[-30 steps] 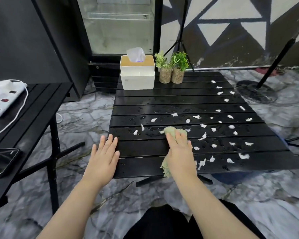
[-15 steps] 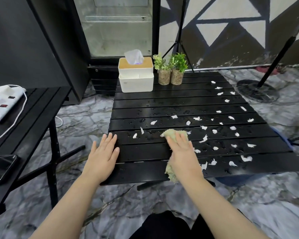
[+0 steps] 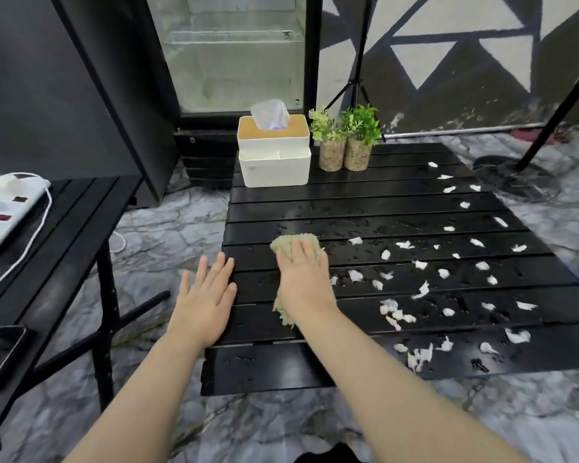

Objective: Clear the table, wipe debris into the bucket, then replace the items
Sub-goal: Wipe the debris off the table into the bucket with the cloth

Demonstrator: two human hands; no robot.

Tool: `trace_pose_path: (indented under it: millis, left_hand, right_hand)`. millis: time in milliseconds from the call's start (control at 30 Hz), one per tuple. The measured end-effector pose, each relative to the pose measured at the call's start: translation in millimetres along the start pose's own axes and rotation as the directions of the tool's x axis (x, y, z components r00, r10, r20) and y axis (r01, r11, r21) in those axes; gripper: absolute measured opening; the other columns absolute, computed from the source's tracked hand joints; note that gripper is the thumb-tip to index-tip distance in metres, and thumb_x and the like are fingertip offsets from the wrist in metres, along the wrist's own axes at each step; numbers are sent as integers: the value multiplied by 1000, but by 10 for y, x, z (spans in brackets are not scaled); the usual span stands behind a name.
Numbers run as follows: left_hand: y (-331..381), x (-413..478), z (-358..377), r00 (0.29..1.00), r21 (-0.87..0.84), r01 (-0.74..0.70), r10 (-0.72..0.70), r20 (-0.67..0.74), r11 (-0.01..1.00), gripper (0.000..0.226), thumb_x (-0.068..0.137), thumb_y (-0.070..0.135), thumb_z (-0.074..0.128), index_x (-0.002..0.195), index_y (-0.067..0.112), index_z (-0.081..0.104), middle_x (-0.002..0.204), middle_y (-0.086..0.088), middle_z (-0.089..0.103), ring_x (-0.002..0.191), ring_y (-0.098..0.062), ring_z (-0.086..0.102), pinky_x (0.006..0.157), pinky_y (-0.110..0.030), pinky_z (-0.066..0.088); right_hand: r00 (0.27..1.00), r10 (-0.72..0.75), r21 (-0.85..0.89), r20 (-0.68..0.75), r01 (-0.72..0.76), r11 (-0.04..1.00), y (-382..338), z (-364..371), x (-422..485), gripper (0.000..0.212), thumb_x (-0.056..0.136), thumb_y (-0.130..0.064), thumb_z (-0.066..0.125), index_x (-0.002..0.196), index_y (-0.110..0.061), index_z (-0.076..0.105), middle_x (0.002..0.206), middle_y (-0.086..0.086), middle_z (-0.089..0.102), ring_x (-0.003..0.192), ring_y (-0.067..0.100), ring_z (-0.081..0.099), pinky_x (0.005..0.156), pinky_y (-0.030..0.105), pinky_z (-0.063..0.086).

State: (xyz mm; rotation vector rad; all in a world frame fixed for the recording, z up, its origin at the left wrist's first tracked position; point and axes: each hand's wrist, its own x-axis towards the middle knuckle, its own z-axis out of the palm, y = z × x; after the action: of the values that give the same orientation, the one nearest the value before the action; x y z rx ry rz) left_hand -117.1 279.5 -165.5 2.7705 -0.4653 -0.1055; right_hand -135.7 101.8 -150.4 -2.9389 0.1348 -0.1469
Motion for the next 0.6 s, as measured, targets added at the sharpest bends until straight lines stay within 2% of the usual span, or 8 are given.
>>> trace_pose_path:
  millis: [167, 233, 333, 367, 400, 467, 500, 600]
  left_hand:
    - [14, 11, -2, 999, 52, 22, -24, 28, 998, 51, 96, 41, 12, 145, 33, -1, 153, 16, -11, 139, -6, -19, 113, -36, -15]
    - [27, 15, 3, 999, 68, 30, -33, 37, 997, 52, 96, 41, 11, 145, 33, -2, 153, 16, -12, 140, -8, -19, 113, -36, -14]
    - [35, -2, -4, 998, 75, 35, -38, 39, 997, 52, 96, 40, 10, 145, 32, -4, 154, 14, -13, 140, -9, -19, 114, -36, -13]
    - [35, -6, -11, 998, 76, 36, -39, 43, 996, 52, 96, 40, 10, 145, 32, -4, 154, 14, -13, 140, -9, -19, 114, -36, -13]
    - [34, -10, -19, 998, 77, 37, -40, 48, 996, 52, 96, 40, 11, 145, 32, -4, 154, 14, -13, 140, -9, -19, 114, -36, -13]
    - [41, -17, -31, 998, 77, 37, -41, 53, 996, 51, 96, 39, 12, 145, 33, -4, 154, 14, -13, 140, -8, -19, 115, -37, -12]
    - [49, -21, -35, 998, 78, 36, -41, 54, 996, 51, 96, 39, 12, 145, 32, -4, 154, 14, -12, 140, -8, -19, 115, -37, -12]
    - [65, -27, -58, 997, 102, 42, -47, 55, 994, 51, 96, 39, 11, 145, 31, -4, 154, 15, -12, 140, -9, -20, 115, -38, -11]
  right_hand:
    - [973, 226, -81, -42, -229, 970, 895, -346, -137, 65, 81, -12, 50, 141, -22, 27, 150, 8, 22, 139, 27, 13, 112, 42, 14]
    - [964, 224, 105, -143, -210, 972, 843, -425, -137, 58, 83, -7, 48, 138, -18, 35, 143, 12, 33, 134, 26, 26, 110, 36, 22]
    - [986, 145, 291, -79, -116, 950, 216, -509, -91, 25, 75, -15, 56, 100, -17, 62, 102, 25, 61, 89, 20, 68, 76, 43, 57]
    - [994, 103, 311, -20, -92, 946, -3, -447, -67, 31, 70, -21, 62, 101, -18, 61, 108, 28, 60, 94, 27, 67, 82, 47, 56]
    - [998, -19, 226, 66, 3, 974, -203, -339, -62, 51, 69, -23, 66, 118, -19, 54, 132, 25, 48, 122, 26, 51, 103, 43, 42]
    - [986, -111, 133, 125, 95, 987, -338, -168, -74, 68, 85, -23, 54, 145, -19, 22, 157, 11, 7, 144, 25, 2, 117, 44, 5]
    - [986, -124, 116, 111, 111, 987, -230, -143, -74, 65, 90, -22, 47, 147, -21, 15, 158, 6, 0, 144, 24, -6, 117, 45, 1]
    - [998, -52, 71, 42, 49, 996, 311, -172, -109, 70, 83, -17, 48, 145, -27, 18, 157, 1, 10, 143, 21, 2, 114, 44, 15]
